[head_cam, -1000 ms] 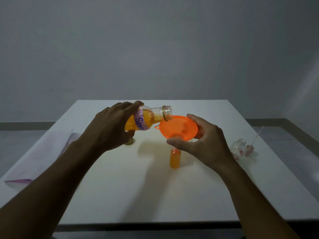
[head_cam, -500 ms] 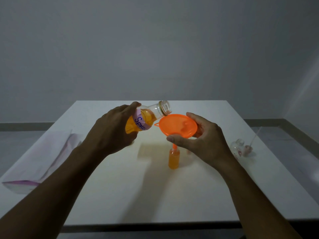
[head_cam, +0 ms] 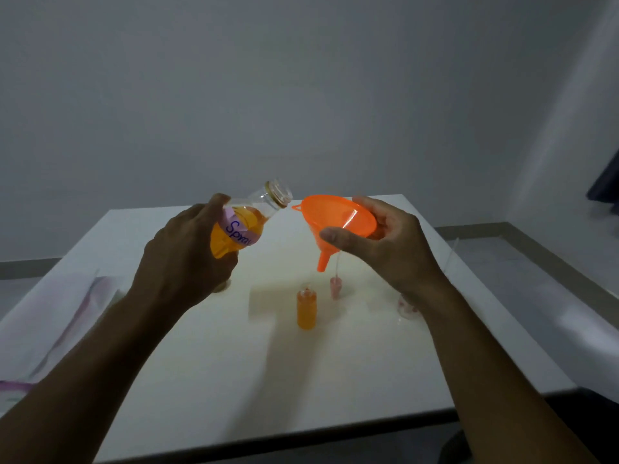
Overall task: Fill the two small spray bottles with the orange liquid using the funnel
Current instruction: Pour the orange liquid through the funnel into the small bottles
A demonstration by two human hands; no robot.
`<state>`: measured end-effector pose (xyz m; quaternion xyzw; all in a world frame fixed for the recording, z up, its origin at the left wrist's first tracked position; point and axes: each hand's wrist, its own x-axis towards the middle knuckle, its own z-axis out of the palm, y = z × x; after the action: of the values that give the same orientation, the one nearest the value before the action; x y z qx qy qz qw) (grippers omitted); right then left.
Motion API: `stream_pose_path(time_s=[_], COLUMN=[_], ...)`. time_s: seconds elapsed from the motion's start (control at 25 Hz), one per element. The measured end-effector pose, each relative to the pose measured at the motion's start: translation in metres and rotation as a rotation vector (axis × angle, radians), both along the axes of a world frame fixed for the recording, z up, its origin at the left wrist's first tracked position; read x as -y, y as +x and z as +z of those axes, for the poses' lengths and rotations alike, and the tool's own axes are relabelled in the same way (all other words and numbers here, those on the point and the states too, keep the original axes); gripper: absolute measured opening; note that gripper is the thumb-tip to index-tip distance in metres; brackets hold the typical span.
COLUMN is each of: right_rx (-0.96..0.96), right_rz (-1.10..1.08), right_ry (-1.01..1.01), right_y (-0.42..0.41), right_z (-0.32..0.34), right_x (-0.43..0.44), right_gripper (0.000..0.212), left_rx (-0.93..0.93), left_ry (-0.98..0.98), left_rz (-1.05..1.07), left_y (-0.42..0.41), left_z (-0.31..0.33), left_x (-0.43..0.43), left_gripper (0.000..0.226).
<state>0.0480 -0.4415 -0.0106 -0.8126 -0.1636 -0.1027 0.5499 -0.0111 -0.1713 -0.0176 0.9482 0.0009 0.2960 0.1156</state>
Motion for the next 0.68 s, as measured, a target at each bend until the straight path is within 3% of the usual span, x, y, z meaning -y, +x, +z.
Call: stream_pose_path(time_s=[0.16, 0.4, 0.52, 0.68], right_rx=[0.040, 0.068, 0.053, 0.052], right_rz=[-0.097, -0.266, -0.278, -0.264], right_ry=[0.077, -0.018, -0.041, -0.080], right_y=[0.009, 0.012, 0.015, 0.019], right_z=[0.013, 0.017, 0.008, -0.003], right_x=[0.042, 0.104, 0.114, 0.122], right_gripper=[0.082, 0.053, 0.056, 0.076], left_rx=[0.022, 0.027, 0.023, 0.004], left_ry=[0.013, -0.010, -0.004, 0.007], left_rz=[-0.042, -0.126, -0.152, -0.174], left_y=[0.008, 0.034, 0.045, 0.055], left_z=[0.005, 0.003, 0.002, 0.003], left_x=[0.028, 0.089, 0.110, 0.127], left_gripper=[0.078, 0.077, 0.078, 0.080])
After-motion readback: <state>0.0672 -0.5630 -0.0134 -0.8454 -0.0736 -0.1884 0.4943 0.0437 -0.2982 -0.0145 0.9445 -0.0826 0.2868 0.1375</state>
